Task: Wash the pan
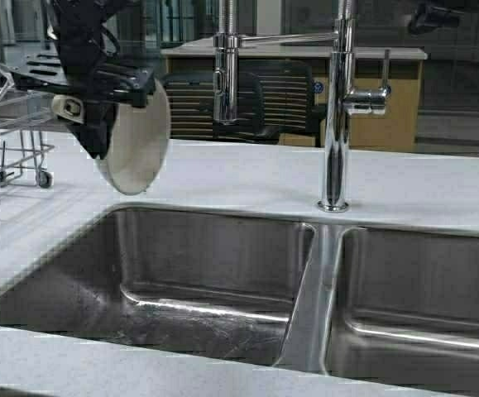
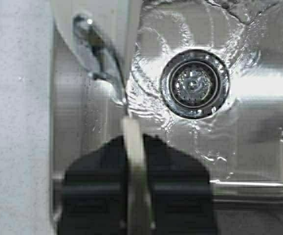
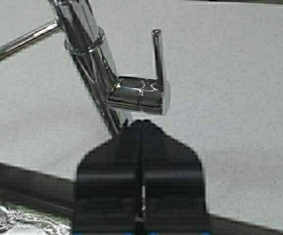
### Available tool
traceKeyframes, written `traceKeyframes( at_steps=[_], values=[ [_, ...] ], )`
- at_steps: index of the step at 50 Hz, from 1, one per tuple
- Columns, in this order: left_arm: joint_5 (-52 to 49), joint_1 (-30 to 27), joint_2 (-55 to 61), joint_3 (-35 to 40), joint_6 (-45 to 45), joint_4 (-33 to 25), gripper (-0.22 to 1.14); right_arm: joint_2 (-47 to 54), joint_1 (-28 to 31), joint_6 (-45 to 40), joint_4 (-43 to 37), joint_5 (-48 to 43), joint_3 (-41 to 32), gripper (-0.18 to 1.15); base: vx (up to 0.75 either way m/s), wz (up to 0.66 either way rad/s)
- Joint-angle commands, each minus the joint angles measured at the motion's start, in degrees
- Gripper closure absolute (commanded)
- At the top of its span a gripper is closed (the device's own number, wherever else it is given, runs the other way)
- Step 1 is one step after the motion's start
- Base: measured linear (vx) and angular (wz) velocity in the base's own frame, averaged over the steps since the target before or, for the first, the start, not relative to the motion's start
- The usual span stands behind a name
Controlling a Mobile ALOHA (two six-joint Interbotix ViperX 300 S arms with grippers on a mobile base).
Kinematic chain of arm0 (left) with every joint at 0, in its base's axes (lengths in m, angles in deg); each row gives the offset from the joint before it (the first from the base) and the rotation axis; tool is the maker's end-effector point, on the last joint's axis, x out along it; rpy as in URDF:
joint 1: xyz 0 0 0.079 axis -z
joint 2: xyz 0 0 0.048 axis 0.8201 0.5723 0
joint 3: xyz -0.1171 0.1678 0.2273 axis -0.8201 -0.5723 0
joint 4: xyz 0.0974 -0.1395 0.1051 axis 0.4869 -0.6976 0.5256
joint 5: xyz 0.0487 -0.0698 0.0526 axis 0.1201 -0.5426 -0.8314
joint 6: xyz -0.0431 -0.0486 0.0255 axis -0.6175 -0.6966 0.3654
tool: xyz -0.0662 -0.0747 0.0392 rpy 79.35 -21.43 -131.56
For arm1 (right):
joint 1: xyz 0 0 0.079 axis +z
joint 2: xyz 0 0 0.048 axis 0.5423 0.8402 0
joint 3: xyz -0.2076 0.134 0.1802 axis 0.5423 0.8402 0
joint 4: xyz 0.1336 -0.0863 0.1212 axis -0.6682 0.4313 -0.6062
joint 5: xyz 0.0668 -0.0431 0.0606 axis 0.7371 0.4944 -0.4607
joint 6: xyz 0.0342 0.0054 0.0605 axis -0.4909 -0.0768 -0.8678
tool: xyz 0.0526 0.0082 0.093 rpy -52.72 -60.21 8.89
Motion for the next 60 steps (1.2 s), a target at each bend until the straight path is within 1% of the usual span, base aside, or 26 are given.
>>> traceKeyframes(
  at_steps=[1,6,10,16,20,29,33,37,47,54,60],
  values=[
    [-0.1,0.4,4.2,-0.5,1.0,1.3,0.88,-1.0,-0.1,-0.1,-0.2,-0.7,-0.7,0.90,0.00,0.00],
    [-3.7,0.7,9.2,-0.4,1.5,2.8,0.88,-0.5,-0.1,-0.1,-0.2,-0.8,-0.8,0.90,0.00,0.00],
    [-5.0,1.7,9.6,-0.2,1.1,4.9,0.88,-0.4,0.0,-0.1,-0.2,-0.8,-0.6,0.90,0.00,0.00],
    [-5.4,1.9,5.5,0.5,0.9,6.9,0.88,-0.4,0.1,-0.1,-0.2,-0.8,-0.6,0.90,0.00,0.00],
    [-6.3,2.0,1.9,1.1,1.4,9.6,0.88,-0.4,0.0,-0.1,-0.2,-0.8,-0.7,0.90,0.00,0.00],
    [-10.7,1.1,-6.9,2.7,2.0,18.8,0.88,-0.3,0.1,-0.1,-0.2,-0.8,-1.0,0.90,0.00,0.00],
    [-14.2,-1.9,-11.7,3.9,3.0,21.6,0.88,-0.2,0.1,-0.1,-0.2,-0.8,-1.0,0.90,0.00,0.00],
    [-15.1,-5.4,-16.2,4.6,5.3,22.5,0.88,-0.1,0.1,-0.1,-0.2,-0.8,-1.1,0.90,0.00,0.00],
    [-15.1,-13.7,-24.9,5.7,15.8,22.1,0.88,0.0,0.1,0.0,-0.2,-0.8,-1.4,0.90,0.00,0.00],
    [-15.0,-21.8,-28.5,5.5,22.9,21.6,0.88,1.1,0.1,0.1,0.0,-0.9,-1.9,0.90,0.00,0.00],
    [-14.3,-28.3,-29.2,4.5,27.5,20.5,0.88,2.7,0.1,0.3,0.2,-0.9,-2.3,0.90,0.00,0.00]
  ],
)
